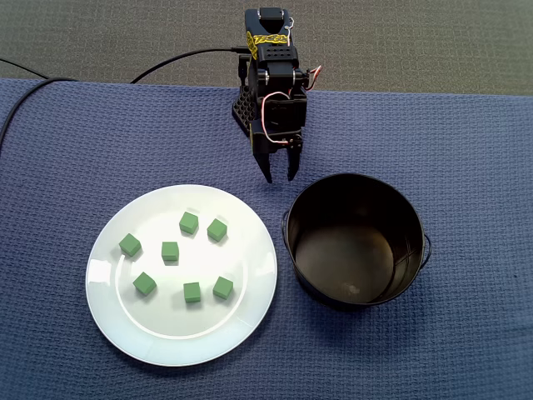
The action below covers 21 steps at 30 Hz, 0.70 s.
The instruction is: Pick up the items on the white plate and put them in the black container.
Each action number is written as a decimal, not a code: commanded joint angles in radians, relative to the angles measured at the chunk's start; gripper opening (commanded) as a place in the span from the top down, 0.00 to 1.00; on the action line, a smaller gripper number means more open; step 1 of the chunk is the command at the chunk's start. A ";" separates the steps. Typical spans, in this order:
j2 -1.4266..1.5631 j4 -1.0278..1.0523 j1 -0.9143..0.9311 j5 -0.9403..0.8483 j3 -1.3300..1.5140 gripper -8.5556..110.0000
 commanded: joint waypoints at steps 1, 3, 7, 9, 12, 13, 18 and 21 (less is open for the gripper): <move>-0.008 0.158 -0.072 0.140 0.015 0.93; -0.008 0.155 -0.072 0.155 0.015 0.93; -0.008 0.155 -0.071 0.163 0.015 0.93; -0.008 0.153 -0.071 0.167 0.015 0.93; -0.008 0.156 -0.060 0.161 0.012 0.93; -0.009 0.163 -0.044 0.149 0.000 0.93; -0.173 0.173 0.032 0.140 -0.198 0.93; -0.359 0.285 0.092 0.158 -0.440 0.93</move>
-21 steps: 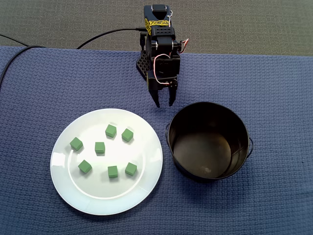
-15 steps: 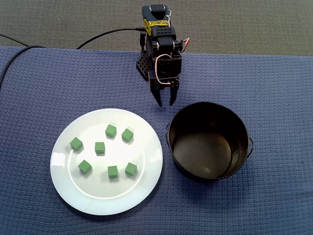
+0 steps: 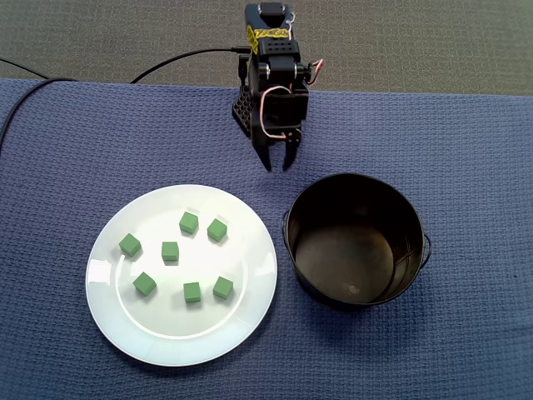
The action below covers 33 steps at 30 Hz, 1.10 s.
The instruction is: Pick up the items on the white plate and put them in the black container.
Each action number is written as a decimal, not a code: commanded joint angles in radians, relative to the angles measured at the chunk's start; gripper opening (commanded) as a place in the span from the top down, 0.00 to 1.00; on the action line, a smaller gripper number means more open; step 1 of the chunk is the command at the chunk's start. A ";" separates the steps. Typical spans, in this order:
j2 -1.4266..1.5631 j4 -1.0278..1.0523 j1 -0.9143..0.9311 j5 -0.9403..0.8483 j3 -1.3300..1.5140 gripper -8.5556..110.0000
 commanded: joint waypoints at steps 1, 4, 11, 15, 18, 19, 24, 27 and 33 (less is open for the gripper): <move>-0.247 0.202 0.081 0.043 -0.330 0.93; -0.430 0.281 0.152 0.140 -0.591 0.93; -0.827 0.083 0.341 0.262 -0.876 0.92; -1.008 -0.046 0.410 0.299 -0.951 0.90; -1.111 -0.078 0.439 0.299 -0.973 0.90; -1.137 -0.098 0.453 0.304 -0.973 0.90; -1.221 -0.181 0.517 0.275 -0.933 0.85; -1.249 -0.264 0.552 0.272 -0.916 0.82; -1.312 -0.310 0.563 0.252 -0.920 0.78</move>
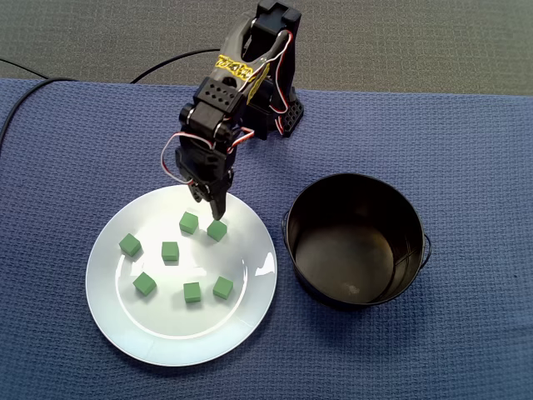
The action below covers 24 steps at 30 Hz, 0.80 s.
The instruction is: Pick up the items on the white plate and put them in the black container.
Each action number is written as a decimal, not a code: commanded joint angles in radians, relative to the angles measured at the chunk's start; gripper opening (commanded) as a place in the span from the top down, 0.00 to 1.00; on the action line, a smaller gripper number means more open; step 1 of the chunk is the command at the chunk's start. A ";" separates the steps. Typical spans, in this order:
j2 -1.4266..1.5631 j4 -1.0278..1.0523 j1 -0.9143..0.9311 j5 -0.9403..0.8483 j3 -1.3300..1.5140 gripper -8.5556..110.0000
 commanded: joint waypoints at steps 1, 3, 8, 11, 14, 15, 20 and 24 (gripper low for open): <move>-0.021 -0.028 0.008 -0.028 -0.009 0.77; -0.037 -0.028 0.008 -0.034 -0.005 0.74; -0.064 -0.063 -0.002 -0.091 0.041 0.67; -0.074 -0.080 -0.011 -0.106 0.061 0.65; -0.080 -0.084 -0.011 -0.120 0.063 0.64; -0.083 -0.103 -0.009 -0.121 0.063 0.63; -0.118 -0.178 -0.011 -0.117 0.067 0.62; -0.140 -0.198 -0.023 -0.104 0.071 0.63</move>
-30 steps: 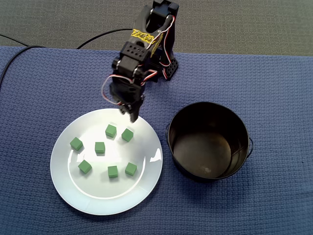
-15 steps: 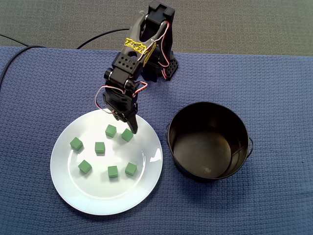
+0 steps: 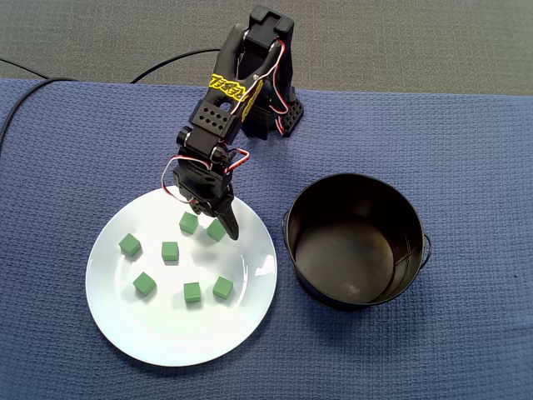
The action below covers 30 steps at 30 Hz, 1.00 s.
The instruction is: Pick up the items on the white plate and put them in the black container.
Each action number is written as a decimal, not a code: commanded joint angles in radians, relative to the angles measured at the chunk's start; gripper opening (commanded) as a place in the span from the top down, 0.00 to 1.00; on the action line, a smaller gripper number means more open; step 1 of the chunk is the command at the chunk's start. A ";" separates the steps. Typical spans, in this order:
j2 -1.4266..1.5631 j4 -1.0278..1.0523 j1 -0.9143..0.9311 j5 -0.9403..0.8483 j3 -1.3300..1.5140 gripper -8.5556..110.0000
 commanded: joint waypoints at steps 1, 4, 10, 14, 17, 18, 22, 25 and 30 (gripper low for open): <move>-0.003 -0.031 -0.017 0.008 0.003 0.63; -0.011 -0.040 -0.028 0.020 0.012 0.63; -0.014 -0.104 -0.035 0.028 0.049 0.67; -0.012 -0.127 -0.040 0.031 0.074 0.72; -0.009 -0.144 -0.041 0.035 0.086 0.77; -0.008 -0.147 -0.041 0.037 0.089 0.78; -0.003 -0.170 -0.043 0.043 0.101 0.85; 0.011 -0.195 -0.044 0.064 0.117 0.93; 0.092 -0.172 -0.083 0.130 0.141 0.93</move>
